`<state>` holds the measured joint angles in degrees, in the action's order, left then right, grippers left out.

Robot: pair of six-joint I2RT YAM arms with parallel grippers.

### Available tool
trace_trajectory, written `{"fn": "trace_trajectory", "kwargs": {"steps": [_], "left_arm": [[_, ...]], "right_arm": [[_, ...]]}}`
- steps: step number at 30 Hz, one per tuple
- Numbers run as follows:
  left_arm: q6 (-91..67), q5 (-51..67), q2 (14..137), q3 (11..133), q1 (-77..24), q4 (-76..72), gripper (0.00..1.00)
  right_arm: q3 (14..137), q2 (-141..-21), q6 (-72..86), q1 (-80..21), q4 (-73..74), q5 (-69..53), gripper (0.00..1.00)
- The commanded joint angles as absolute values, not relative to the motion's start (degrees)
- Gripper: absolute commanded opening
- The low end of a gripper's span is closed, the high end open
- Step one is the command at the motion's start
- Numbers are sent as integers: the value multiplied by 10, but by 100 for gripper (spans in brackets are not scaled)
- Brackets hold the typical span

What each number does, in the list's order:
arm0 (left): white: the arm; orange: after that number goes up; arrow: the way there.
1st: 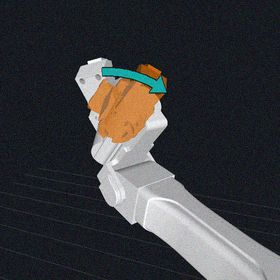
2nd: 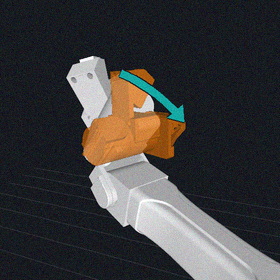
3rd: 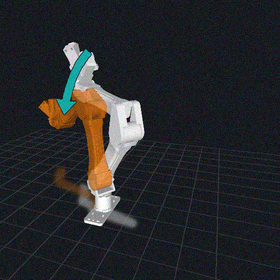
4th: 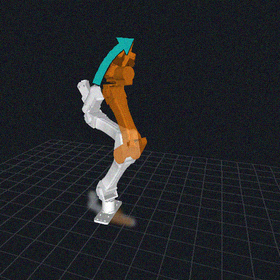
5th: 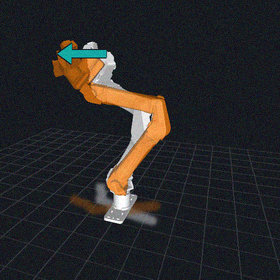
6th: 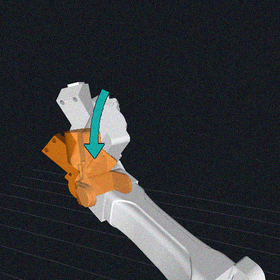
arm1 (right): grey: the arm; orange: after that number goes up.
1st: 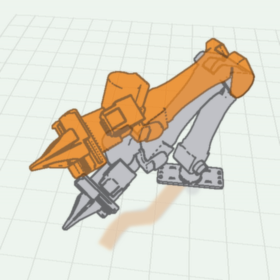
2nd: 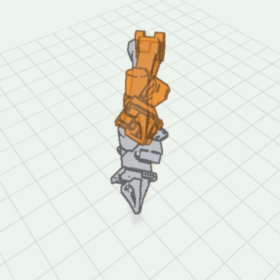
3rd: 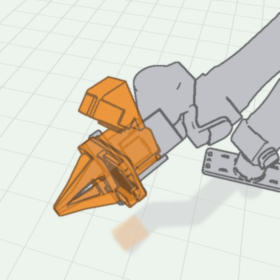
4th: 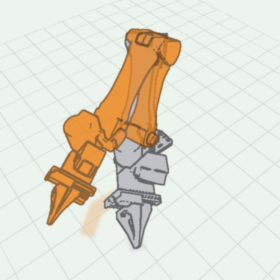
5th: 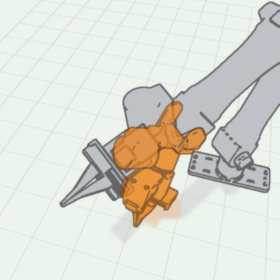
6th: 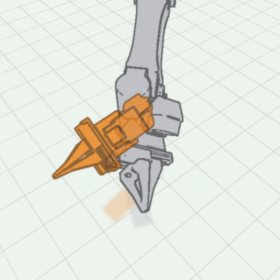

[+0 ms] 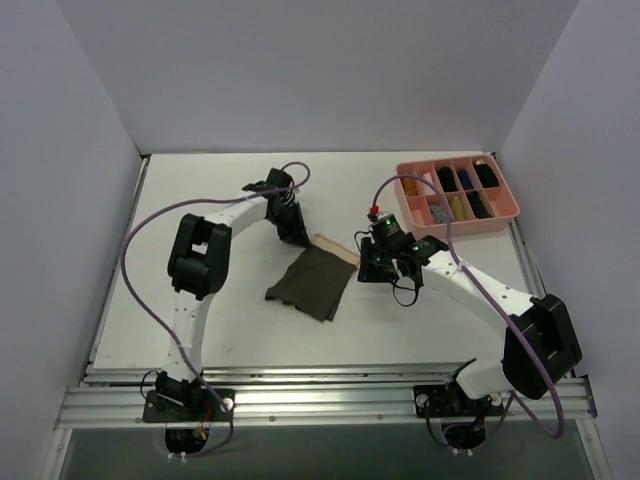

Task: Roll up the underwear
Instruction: Fold the underwear

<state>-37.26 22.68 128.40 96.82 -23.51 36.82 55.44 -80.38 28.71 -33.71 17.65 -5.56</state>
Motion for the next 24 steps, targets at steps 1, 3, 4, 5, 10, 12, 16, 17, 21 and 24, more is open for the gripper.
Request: {"fn": "trace_trajectory", "kwargs": {"steps": [1, 3, 4, 5, 10, 12, 16, 17, 21, 24], "left_arm": [[-342, 248, 1351, 1102, -241, 388, 15], [-345, 257, 1376, 1193, -250, 416, 24], [-345, 253, 1375, 1210, -251, 439, 34], [-345, 220, 1369, 1220, -254, 453, 38], [-350, 127, 1224, 1071, -245, 426, 46], [-346, 99, 1147, 980, -244, 410, 47], [-331, 62, 1040, 854, -260, 381, 48], [-328, 55, 1021, 834, -272, 380, 48], [-312, 34, 939, 766, -303, 367, 48], [-308, 20, 917, 746, -330, 365, 48]], "right_arm": [[537, -792, 315, -330, 180, -32, 24], [535, -799, 327, -322, 174, -25, 26], [537, -810, 332, -318, 173, -12, 28], [540, -817, 349, -314, 172, -3, 29], [569, -893, 399, -278, 152, 23, 33], [582, -918, 420, -272, 142, 27, 35], [625, -976, 449, -270, 125, 40, 39], [628, -983, 455, -271, 120, 42, 40], [639, -999, 475, -269, 105, 58, 40], [635, -998, 495, -269, 92, 63, 41]]}}
